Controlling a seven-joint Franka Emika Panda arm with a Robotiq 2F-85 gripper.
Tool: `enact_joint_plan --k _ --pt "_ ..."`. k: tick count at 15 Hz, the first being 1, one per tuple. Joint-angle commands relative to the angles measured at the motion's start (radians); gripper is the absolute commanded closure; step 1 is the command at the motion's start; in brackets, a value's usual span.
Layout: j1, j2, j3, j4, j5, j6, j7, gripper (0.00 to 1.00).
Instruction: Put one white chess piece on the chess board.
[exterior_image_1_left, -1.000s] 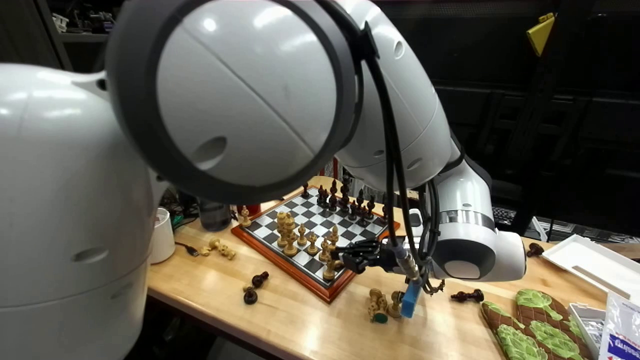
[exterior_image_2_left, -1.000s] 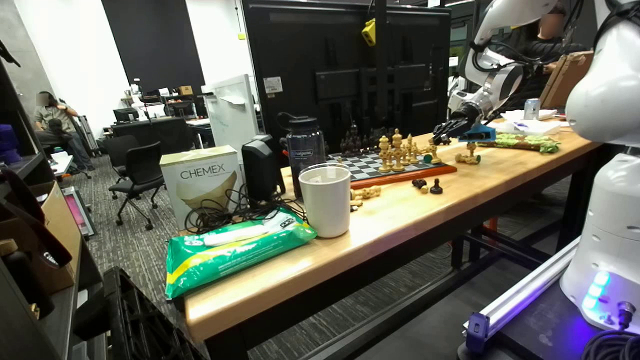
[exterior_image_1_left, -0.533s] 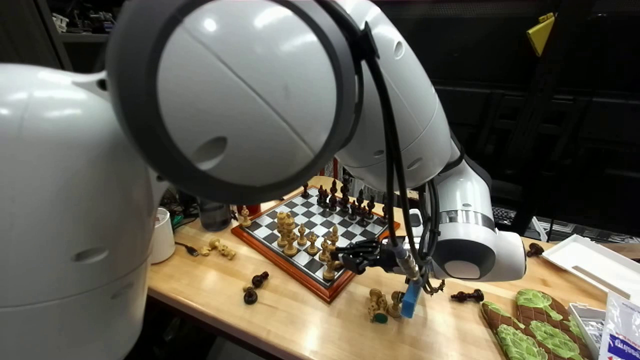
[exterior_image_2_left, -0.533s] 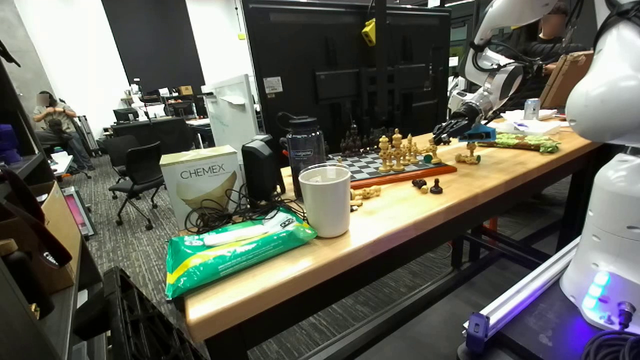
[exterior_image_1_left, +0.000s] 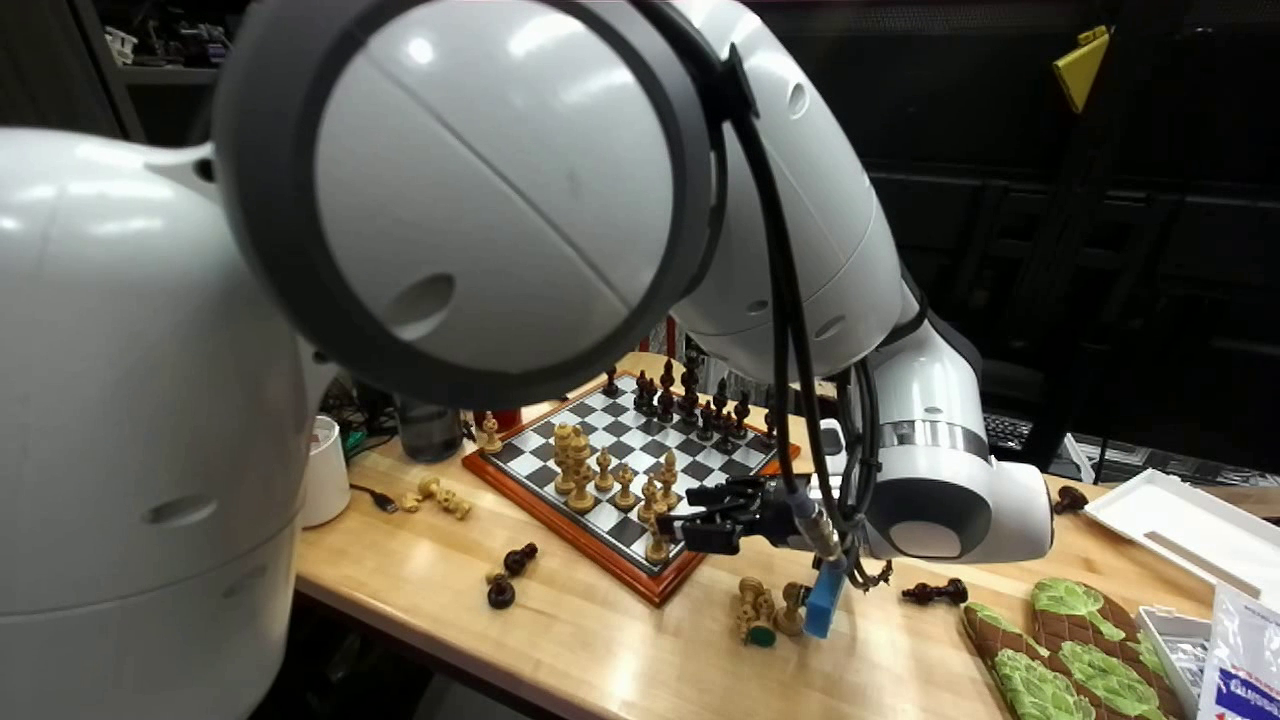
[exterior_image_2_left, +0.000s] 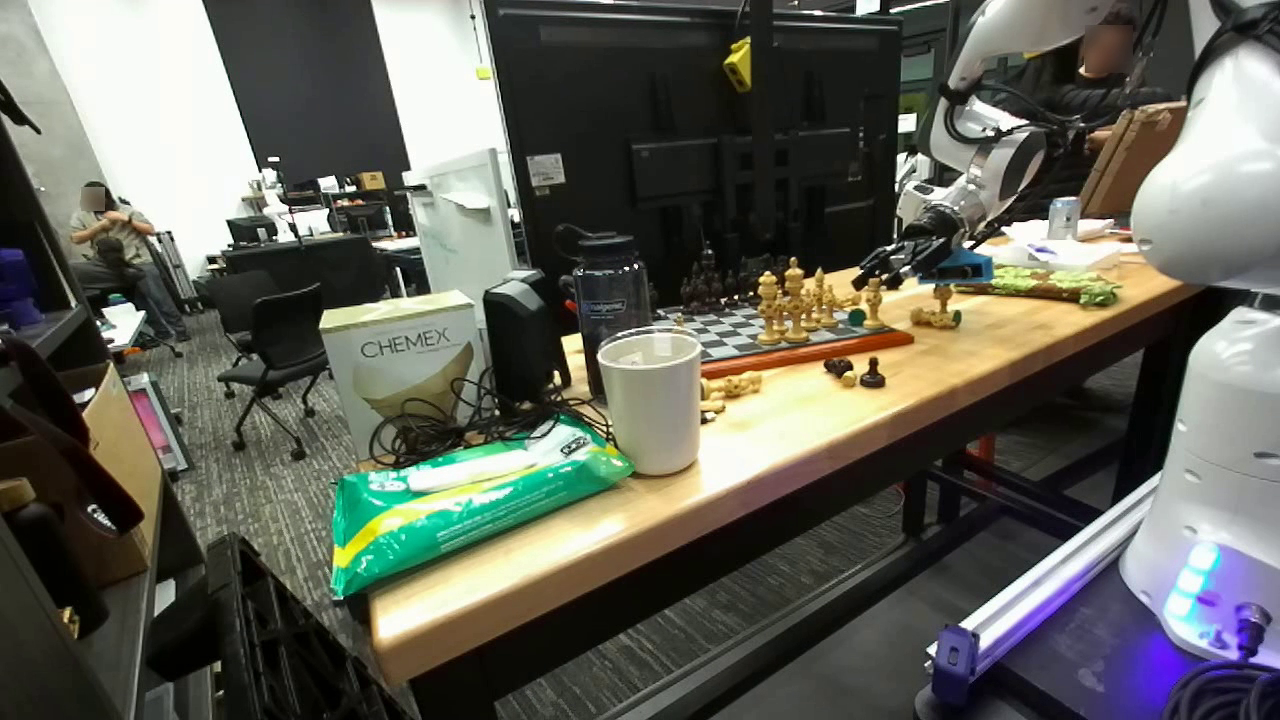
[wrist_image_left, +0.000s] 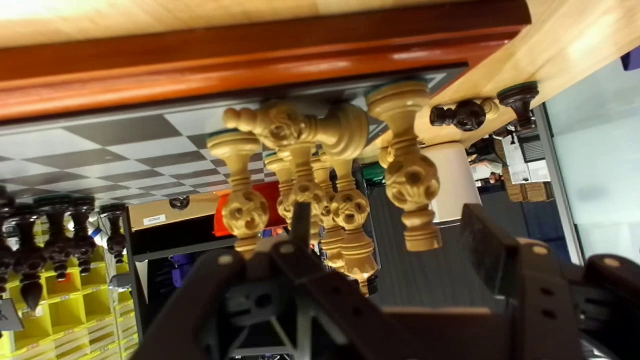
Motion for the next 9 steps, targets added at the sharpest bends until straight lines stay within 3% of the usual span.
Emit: enact_joint_plan --k 1,6,7,9 --pt "0.007 -0.024 0.002 -0.016 -0.029 0.031 0.008 0.0" --pt "0.016 -0.028 0.002 -0.021 -0.077 0.095 0.004 0.0" --pt "0.049 -0.132 0.01 -0.073 -0.089 0.118 0.065 0.0" --pt "0.071 -0.16 0.018 -0.077 -0.115 0.137 0.098 0.0"
